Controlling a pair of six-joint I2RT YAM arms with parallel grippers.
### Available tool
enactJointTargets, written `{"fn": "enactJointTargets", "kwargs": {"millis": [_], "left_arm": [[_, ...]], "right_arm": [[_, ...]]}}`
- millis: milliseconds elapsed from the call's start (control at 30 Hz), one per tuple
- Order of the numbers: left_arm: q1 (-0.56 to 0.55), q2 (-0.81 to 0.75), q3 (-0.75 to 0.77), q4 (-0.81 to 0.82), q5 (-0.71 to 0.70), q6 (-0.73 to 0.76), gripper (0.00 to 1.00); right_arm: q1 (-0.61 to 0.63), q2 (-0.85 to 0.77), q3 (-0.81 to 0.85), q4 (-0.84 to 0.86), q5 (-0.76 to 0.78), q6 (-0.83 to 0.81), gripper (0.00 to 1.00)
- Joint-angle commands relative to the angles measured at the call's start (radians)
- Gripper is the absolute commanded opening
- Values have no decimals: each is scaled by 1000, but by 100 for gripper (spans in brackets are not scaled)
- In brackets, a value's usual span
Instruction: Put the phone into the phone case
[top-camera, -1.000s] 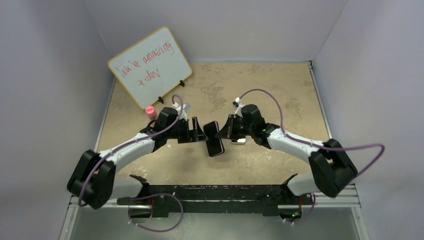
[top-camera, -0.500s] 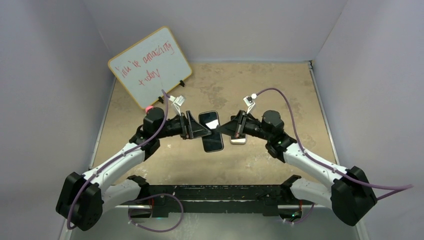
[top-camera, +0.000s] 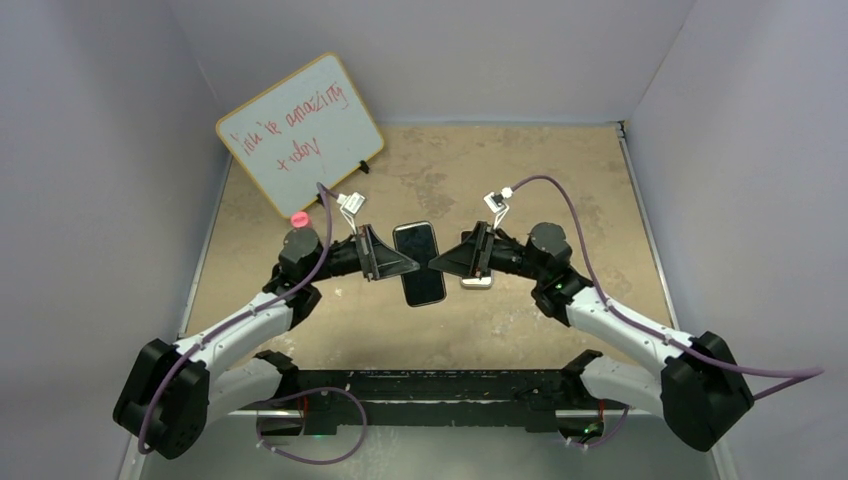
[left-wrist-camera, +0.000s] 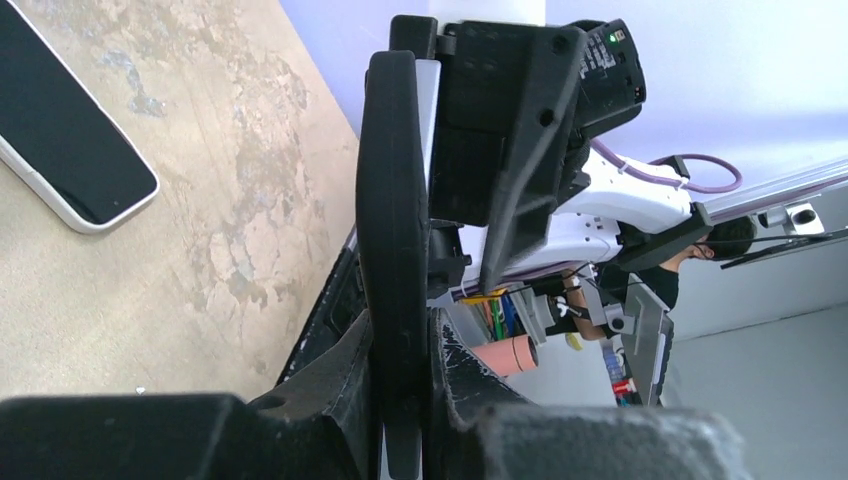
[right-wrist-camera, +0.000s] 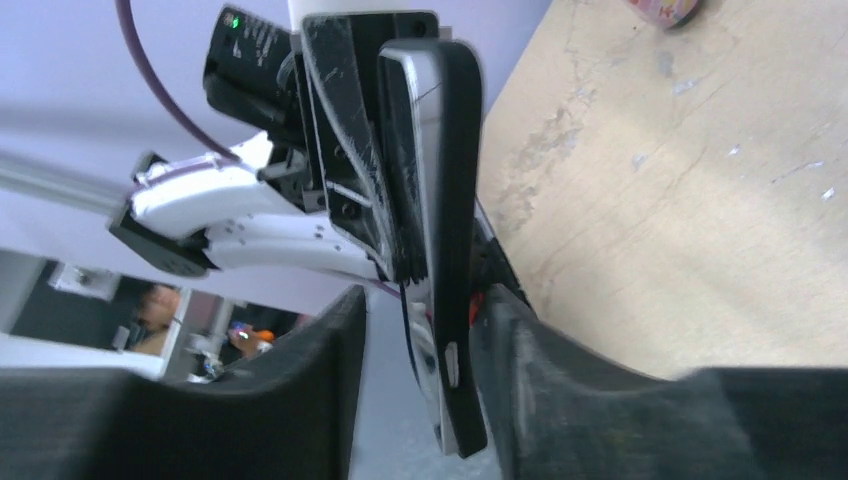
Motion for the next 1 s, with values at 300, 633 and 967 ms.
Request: {"fn": "enactJointTargets", "kwargs": {"millis": [300, 633, 967], "left_arm": [[4, 4, 7, 176, 2, -19, 0], [4, 33, 1, 152, -26, 35, 0], [4, -21, 88, -258, -133, 348, 0]], "right_arm": [[4, -57, -71, -66, -140, -120, 85], [13, -1, -58, 20, -170, -82, 71], [13, 25, -31, -53, -169, 17, 6]]}}
